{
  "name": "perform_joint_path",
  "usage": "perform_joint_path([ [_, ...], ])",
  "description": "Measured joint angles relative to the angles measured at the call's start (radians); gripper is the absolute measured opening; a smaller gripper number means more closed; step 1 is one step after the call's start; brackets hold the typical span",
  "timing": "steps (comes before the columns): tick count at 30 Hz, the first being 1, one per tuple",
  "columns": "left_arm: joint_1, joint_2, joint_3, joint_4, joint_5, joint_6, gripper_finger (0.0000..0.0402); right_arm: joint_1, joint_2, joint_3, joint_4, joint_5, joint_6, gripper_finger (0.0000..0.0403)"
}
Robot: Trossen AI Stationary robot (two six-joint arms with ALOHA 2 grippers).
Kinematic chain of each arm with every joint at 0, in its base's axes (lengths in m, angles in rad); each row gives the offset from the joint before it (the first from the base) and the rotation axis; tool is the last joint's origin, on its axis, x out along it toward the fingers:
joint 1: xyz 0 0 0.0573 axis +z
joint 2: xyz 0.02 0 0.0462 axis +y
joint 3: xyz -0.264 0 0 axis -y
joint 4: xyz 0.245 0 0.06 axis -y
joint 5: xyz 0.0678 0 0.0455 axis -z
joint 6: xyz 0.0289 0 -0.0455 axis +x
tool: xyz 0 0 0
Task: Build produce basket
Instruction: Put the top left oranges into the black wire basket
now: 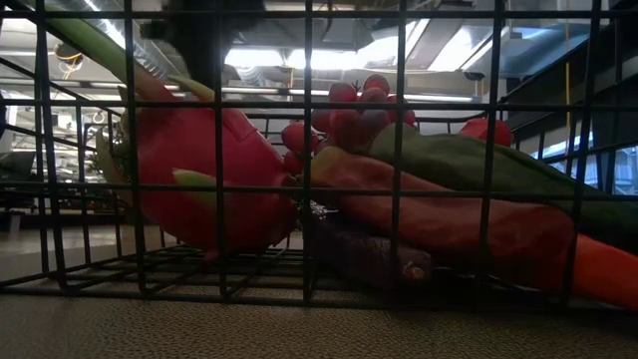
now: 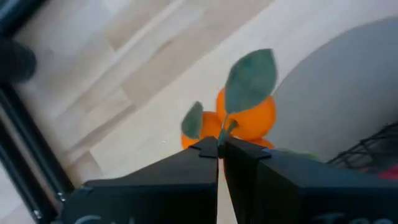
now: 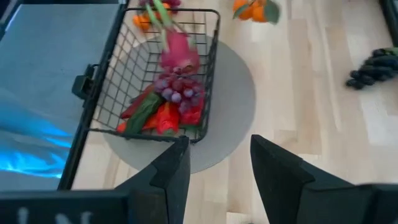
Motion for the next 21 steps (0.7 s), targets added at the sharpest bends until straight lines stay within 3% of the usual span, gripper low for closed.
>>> perform_joint_path([
  [11, -0.124, 0.0, 0.235, -0.023, -0.033, 0.075, 0.0, 0.0, 0.0, 0.0, 0.0, -0.061, -0.034, 0.0154],
  [17, -0.227, 0.0, 0.305, 0.108, -0.021, 0.15, 0.0, 0.0, 0.0, 0.0, 0.0, -0.08, -0.039, 0.0154],
  [21, -0.286, 0.009, 0.306, 0.242, 0.04, 0.172, 0.0, 0.0, 0.0, 0.0, 0.0, -0.079, -0.042, 0.0154],
])
